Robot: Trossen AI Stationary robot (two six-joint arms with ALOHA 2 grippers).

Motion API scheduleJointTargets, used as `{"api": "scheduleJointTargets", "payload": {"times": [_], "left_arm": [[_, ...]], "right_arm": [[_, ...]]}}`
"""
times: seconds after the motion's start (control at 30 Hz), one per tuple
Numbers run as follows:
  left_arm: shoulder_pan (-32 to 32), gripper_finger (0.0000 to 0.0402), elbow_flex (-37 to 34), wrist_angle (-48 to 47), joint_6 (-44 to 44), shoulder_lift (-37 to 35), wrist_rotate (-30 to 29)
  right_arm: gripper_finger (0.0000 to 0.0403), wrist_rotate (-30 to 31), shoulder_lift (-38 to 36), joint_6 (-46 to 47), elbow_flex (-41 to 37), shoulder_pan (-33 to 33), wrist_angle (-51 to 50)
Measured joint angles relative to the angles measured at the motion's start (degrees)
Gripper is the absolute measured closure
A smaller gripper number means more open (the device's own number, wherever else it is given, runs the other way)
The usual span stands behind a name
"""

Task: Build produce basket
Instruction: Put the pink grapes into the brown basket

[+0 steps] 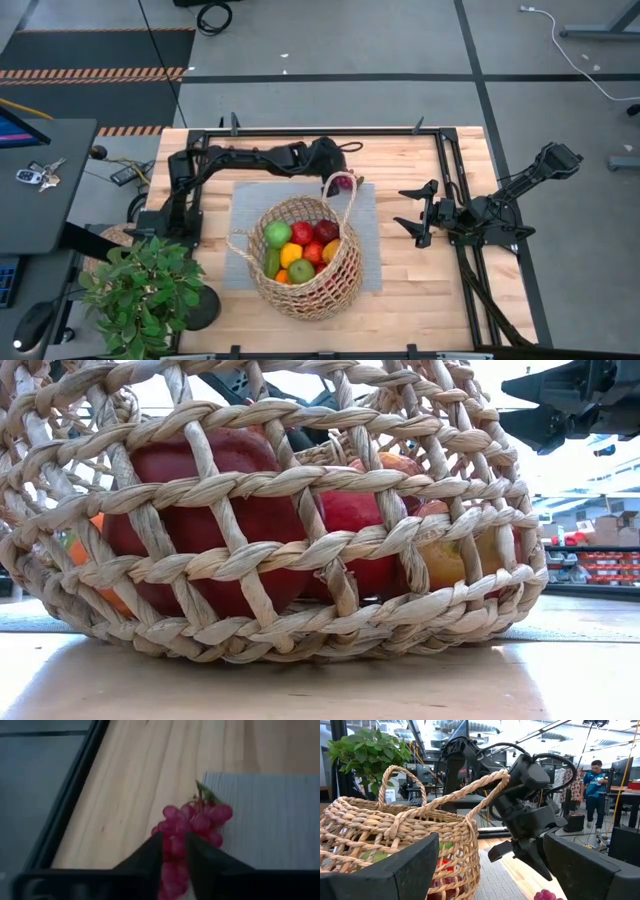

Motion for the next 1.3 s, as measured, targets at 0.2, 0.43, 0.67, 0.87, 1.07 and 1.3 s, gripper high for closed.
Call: {"api": "scheduleJointTargets", "payload": {"times": [0.2,0.43,0.67,0.87,1.07,1.3], "left_arm": [[0.09,0.0189,-0.02,4.60,-2.59,0.01,4.01],[0.27,0.0076,0.14,10.39,-3.61,2.98,4.67],[0.24,0.0079,-0.05,8.66,2.31,6.50,-1.75],[0.32,0.0099,2.27,-1.14,3.90,6.73,-5.17],[0.47,0.0129,5.65,-10.29,6.17,7.02,-6.45],[0.76,0.0178,7.67,-17.09,7.01,9.95,-6.38]], "right_arm": [[0.0041,0.00,0.00,0.00,0.00,0.00,0.00],[0.0041,0.00,-0.01,0.00,0.01,0.00,0.04],[0.0041,0.24,0.10,0.00,0.00,0.00,0.01],[0.0041,0.33,0.10,0.00,-0.01,0.00,0.00],[0.0041,0.40,0.12,0.00,-0.01,0.00,0.00],[0.0041,0.44,0.12,0.00,0.00,0.00,0.00]]}}
